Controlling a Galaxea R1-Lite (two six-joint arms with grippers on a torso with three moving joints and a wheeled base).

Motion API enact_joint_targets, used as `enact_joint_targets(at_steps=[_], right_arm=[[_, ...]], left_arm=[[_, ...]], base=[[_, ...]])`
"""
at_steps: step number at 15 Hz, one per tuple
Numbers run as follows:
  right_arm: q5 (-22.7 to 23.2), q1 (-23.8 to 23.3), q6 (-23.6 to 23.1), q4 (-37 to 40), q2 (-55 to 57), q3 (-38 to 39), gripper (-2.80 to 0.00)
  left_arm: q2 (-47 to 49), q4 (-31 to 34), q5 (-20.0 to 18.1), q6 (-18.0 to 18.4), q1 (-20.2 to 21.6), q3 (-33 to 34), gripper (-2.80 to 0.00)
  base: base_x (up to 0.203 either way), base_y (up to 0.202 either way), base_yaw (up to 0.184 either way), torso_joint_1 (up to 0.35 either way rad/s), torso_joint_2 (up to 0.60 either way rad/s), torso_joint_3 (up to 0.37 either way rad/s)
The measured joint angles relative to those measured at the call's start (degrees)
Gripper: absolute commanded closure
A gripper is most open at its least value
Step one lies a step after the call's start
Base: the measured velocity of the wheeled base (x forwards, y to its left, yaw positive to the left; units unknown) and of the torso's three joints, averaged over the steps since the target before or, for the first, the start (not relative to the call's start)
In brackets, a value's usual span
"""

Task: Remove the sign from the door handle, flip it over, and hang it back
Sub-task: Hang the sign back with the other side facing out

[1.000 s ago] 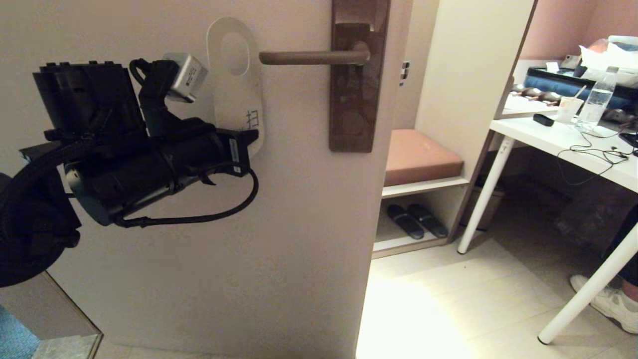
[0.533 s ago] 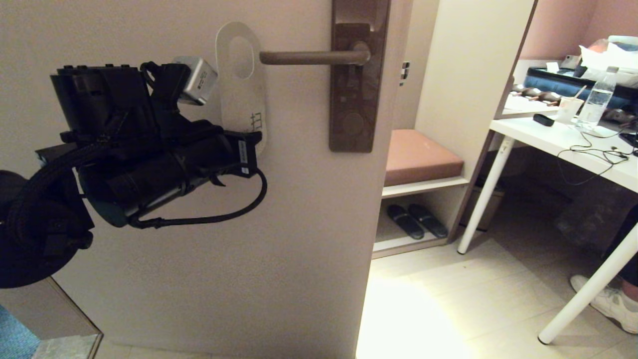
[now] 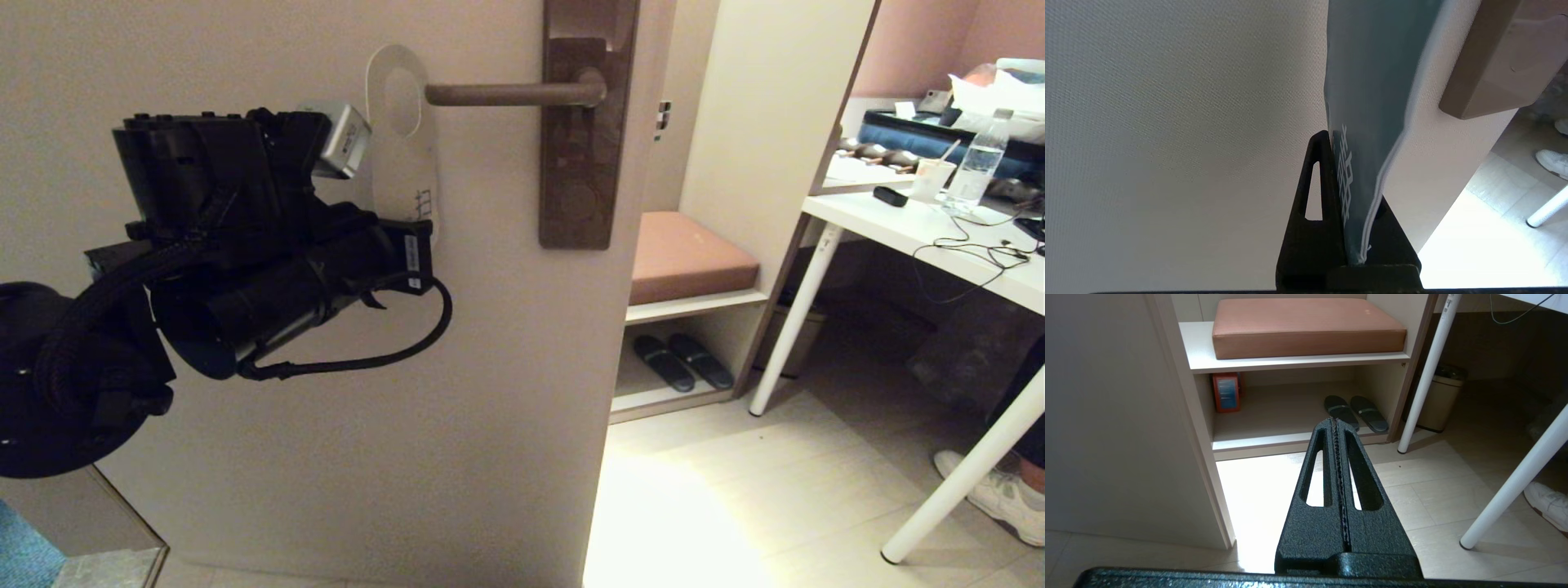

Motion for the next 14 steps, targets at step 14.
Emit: enact_joint_targets(at_steps=[14], right_arm=[[0.00,0.00,0.00,0.00,0.00,0.02,0.00]], left_arm=[[0.88,-0.06,3.72,-0.12,-4.29,-0.67,0.00]], base=[[0.000,0.000,0.000,0.000,0.00,0.000]])
